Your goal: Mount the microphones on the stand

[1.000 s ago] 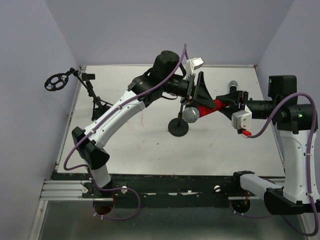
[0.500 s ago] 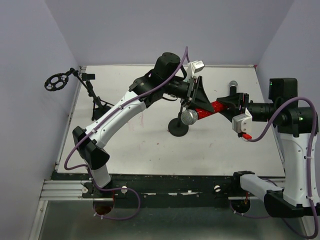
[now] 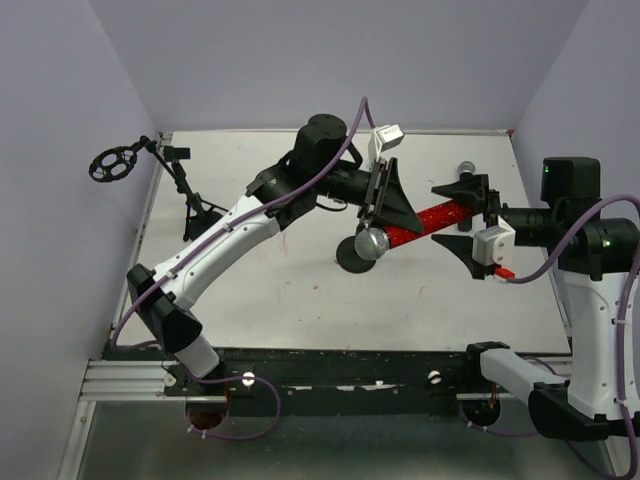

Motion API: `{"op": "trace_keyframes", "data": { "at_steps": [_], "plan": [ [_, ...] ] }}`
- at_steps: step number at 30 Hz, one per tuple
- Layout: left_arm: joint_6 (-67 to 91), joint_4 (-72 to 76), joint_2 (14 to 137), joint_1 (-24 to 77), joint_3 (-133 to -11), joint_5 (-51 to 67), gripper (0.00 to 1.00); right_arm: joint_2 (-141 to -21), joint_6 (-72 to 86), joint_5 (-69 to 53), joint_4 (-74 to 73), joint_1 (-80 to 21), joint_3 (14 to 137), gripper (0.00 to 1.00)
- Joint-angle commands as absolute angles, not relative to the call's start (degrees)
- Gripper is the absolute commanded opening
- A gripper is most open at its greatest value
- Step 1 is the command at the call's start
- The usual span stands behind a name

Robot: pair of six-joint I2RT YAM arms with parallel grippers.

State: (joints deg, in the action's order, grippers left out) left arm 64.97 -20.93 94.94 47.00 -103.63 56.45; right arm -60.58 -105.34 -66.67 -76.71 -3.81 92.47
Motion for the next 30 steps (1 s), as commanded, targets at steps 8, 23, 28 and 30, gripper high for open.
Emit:
{"op": "trace_keyframes", "data": {
  "at_steps": [8, 23, 28, 30],
  "plan": [
    [61.97, -3.43, 72.18, 42.81, -82.37, 48.97, 0.00, -62.31, -59.03, -87.26, -72.79, -4.22, 108.53, 0.95],
    [46.94, -19.66, 61.07, 35.77, -77.06, 45.42, 0.00, -66.35, -35.19, -83.50, -54.64, -1.58, 103.70, 0.98],
    [43.16, -31.63, 67.93, 35.86, -84.98, 49.13, 0.00, -68.64, -40.16, -85.77, -58.54, -1.67, 107.14, 1.00],
    [42.89, -33.39, 70.39, 35.77, -88.49, 49.48, 0.00, -69.08, -40.95, -86.22, -58.54, -2.37, 106.44, 1.00]
  ]
}}
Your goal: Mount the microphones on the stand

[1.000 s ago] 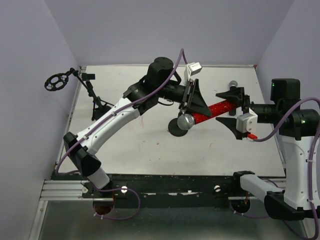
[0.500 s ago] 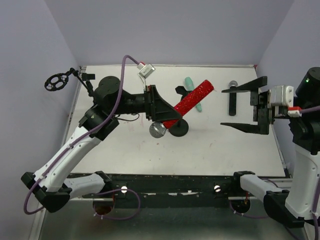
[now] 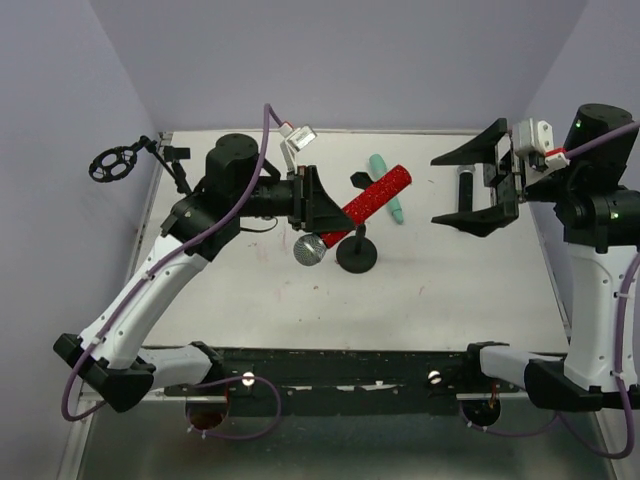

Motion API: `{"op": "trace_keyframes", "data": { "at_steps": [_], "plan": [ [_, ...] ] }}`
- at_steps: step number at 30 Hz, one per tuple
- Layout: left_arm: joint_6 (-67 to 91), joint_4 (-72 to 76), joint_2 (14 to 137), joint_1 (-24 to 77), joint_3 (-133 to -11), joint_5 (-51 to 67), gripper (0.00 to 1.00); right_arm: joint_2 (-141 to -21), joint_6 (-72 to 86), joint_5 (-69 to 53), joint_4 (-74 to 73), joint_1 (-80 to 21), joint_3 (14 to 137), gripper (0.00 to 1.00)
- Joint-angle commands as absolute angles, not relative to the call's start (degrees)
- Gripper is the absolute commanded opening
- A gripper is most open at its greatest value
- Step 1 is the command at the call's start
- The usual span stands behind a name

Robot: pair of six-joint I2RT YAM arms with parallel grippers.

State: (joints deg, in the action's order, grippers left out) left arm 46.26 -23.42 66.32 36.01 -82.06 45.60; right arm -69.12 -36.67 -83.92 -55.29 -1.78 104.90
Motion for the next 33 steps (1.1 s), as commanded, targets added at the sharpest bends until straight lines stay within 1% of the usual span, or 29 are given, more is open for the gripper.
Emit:
{"op": "trace_keyframes", "data": {
  "at_steps": [1, 3, 7, 11, 13, 15, 25, 27, 29, 30, 31, 33],
  "plan": [
    [43.24, -33.66, 71.62, 35.86, -89.98, 50.18, 0.00, -69.08, -41.57, -85.79, -58.54, -2.98, 105.65, 1.00],
    [43.42, -34.71, 74.60, 36.03, -93.76, 50.97, 0.00, -69.17, -46.03, -82.81, -60.89, -4.82, 103.81, 1.00],
    [42.90, -38.92, 81.19, 38.93, -102.81, 51.24, 0.00, -69.00, -63.15, -74.02, -71.43, -7.99, 101.08, 1.00],
    [40.61, -45.77, 87.17, 42.36, -111.08, 50.71, 0.00, -66.10, -75.81, -68.65, -76.80, -8.09, 97.22, 1.00],
    [38.77, -50.51, 90.33, 43.41, -116.08, 50.19, 0.00, -65.13, -80.58, -66.54, -80.05, -8.09, 97.38, 1.00],
    [37.97, -53.17, 92.28, 44.12, -117.86, 49.92, 0.00, -63.99, -82.35, -65.57, -81.39, -8.09, 97.03, 1.00],
    [40.16, -53.18, 98.08, 47.63, -122.61, 51.41, 0.00, -62.40, -89.47, -61.35, -81.39, -8.09, 87.99, 0.99],
    [40.34, -53.17, 98.61, 47.99, -122.61, 51.24, 0.00, -61.96, -90.70, -60.39, -81.30, -8.09, 86.58, 0.94],
    [40.34, -53.09, 99.05, 48.25, -122.26, 51.24, 0.00, -61.61, -91.32, -59.68, -81.30, -8.09, 85.87, 0.83],
    [40.43, -53.09, 99.05, 48.43, -121.99, 51.15, 0.00, -61.52, -91.32, -59.33, -81.21, -8.00, 85.70, 0.72],
    [40.60, -52.82, 99.31, 48.51, -121.99, 51.24, 0.00, -61.44, -91.23, -58.98, -81.30, -8.09, 85.69, 0.66],
    [41.04, -52.12, 99.23, 48.60, -121.99, 50.89, 0.00, -60.91, -91.23, -58.89, -81.39, -8.09, 85.43, 0.45]
  ]
}}
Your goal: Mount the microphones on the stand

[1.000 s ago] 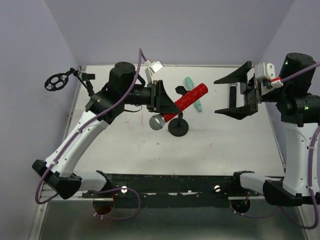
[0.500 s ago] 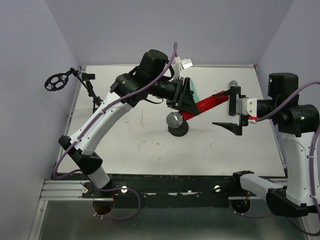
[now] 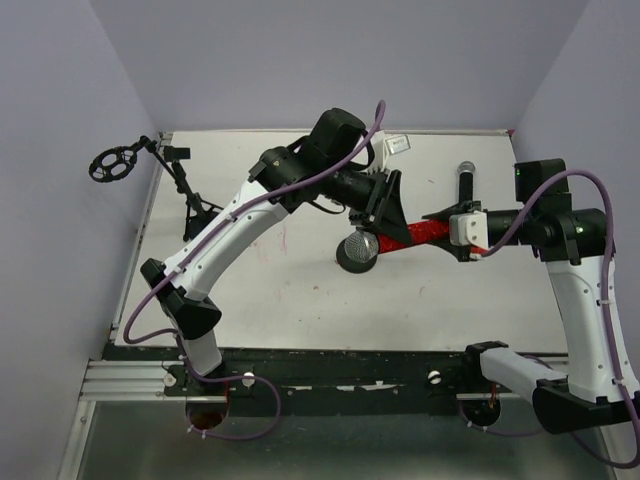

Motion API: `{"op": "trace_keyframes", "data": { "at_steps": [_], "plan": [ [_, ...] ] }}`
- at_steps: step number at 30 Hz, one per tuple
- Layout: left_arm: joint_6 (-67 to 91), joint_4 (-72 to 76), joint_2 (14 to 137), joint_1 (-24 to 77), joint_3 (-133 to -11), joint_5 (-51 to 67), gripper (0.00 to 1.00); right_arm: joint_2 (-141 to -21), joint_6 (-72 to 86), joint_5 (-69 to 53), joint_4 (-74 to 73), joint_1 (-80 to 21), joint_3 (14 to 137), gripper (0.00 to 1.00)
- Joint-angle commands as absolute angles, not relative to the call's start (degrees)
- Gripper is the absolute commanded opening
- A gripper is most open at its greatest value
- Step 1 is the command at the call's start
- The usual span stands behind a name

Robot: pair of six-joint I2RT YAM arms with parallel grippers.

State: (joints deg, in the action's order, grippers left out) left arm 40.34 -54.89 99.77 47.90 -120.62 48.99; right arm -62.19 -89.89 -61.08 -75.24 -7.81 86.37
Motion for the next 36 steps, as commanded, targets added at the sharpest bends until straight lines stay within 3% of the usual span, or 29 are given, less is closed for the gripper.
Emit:
{"op": "trace_keyframes", "data": {
  "at_steps": [1, 4, 6, 9, 13, 19, 23, 27, 29, 36],
  "plan": [
    [41.31, -51.68, 99.23, 48.69, -121.99, 50.45, 0.00, -60.73, -91.23, -58.97, -81.39, -8.09, 85.17, 0.38],
    [42.45, -50.54, 98.53, 48.60, -121.99, 48.52, 0.02, -60.38, -90.97, -59.33, -81.30, -8.17, 84.81, 0.22],
    [43.15, -49.66, 97.83, 48.52, -121.82, 47.47, 0.11, -60.29, -90.62, -59.59, -81.30, -8.09, 84.55, 0.15],
    [44.03, -47.30, 95.20, 48.52, -120.68, 44.66, 0.37, -60.21, -88.95, -60.90, -81.30, -8.09, 83.94, 0.10],
    [45.26, -38.79, 87.13, 47.55, -113.75, 39.30, 0.65, -60.12, -85.26, -65.38, -81.30, -8.09, 82.36, 0.09],
    [41.05, -13.15, 64.03, 45.44, -86.99, 21.30, 0.98, -60.03, -81.48, -71.71, -81.21, -8.09, 79.98, 0.08],
    [37.10, 11.62, 43.56, 44.74, -61.15, 7.41, 0.99, -60.21, -65.89, -75.66, -73.16, -8.09, 78.58, 0.07],
    [36.38, 27.32, 31.13, 44.74, -41.95, 4.48, 0.98, -59.85, -27.34, -77.70, -46.56, -8.09, 75.24, 0.08],
    [37.88, 28.82, 30.93, 44.82, -38.51, 5.61, 0.95, -61.43, -10.08, -75.86, -34.23, -8.09, 74.62, 0.08],
    [36.47, 38.74, 44.36, 49.65, -40.41, 6.95, 0.91, -65.56, 21.84, -75.67, -10.77, -8.17, 72.26, 0.08]
  ]
}}
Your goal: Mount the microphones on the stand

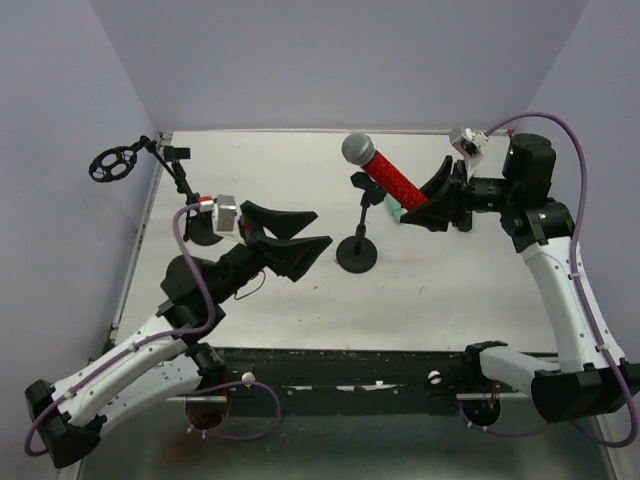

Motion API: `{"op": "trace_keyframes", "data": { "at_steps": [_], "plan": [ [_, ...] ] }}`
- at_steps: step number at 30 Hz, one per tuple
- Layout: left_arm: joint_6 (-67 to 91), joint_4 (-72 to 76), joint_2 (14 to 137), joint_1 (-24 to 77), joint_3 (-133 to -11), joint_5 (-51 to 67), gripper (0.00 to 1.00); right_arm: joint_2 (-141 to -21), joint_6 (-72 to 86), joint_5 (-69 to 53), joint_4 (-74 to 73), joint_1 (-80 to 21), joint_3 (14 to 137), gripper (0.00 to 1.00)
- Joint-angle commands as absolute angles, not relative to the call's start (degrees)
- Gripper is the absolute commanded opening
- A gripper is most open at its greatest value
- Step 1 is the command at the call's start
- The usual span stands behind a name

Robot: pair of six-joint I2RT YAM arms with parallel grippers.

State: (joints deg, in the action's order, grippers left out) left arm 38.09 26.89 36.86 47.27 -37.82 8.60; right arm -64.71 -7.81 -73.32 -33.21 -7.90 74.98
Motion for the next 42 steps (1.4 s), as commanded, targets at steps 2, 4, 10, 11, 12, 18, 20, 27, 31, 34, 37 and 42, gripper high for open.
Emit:
{"op": "trace_keyframes", "data": {
  "at_steps": [2, 4, 10, 11, 12, 18, 20, 27, 31, 34, 37, 42],
  "plan": [
    [37.52, 41.30, 49.54, 50.45, -43.40, 6.25, 0.91, -66.09, 31.86, -76.29, -1.19, -8.35, 69.45, 0.08],
    [37.62, 44.63, 54.47, 51.41, -46.39, 5.89, 0.91, -66.36, 39.43, -76.38, 8.66, -8.70, 66.72, 0.08],
    [38.40, 45.45, 64.68, 53.53, -54.66, -1.56, 0.91, -66.18, 48.33, -76.90, 18.27, -9.84, 63.28, 0.08],
    [39.63, 43.53, 65.47, 53.53, -55.80, -3.15, 0.91, -66.09, 48.95, -77.08, 18.98, -9.84, 63.28, 0.08],
    [39.90, 42.29, 66.17, 53.53, -56.51, -4.12, 0.91, -66.01, 49.56, -77.17, 19.51, -9.84, 63.28, 0.08],
    [43.24, 36.57, 68.64, 53.53, -60.99, -5.63, 0.87, -66.00, 51.41, -77.87, 22.23, -10.37, 62.06, 0.08],
    [43.86, 34.90, 69.52, 53.53, -63.27, -5.27, 0.86, -65.92, 51.94, -78.05, 23.46, -10.81, 61.00, 0.08],
    [45.17, 31.64, 72.25, 53.35, -67.85, -3.34, 0.68, -65.39, 51.86, -78.66, 24.61, -11.95, 59.50, 0.08],
    [45.70, 30.15, 72.16, 53.09, -67.85, -3.86, 0.70, -65.04, 52.03, -79.01, 24.96, -12.13, 59.76, 0.09],
    [45.97, 29.89, 72.07, 52.91, -67.50, -4.48, 0.73, -64.86, 53.52, -79.10, 26.54, -12.13, 59.59, 0.09],
    [46.32, 28.39, 72.51, 52.74, -68.46, -4.92, 0.74, -64.86, 56.15, -79.36, 30.31, -12.22, 58.98, 0.09],
    [47.20, 28.30, 73.21, 52.47, -68.99, -5.01, 0.69, -64.78, 57.92, -79.54, 33.13, -12.39, 57.92, 0.09]
  ]
}}
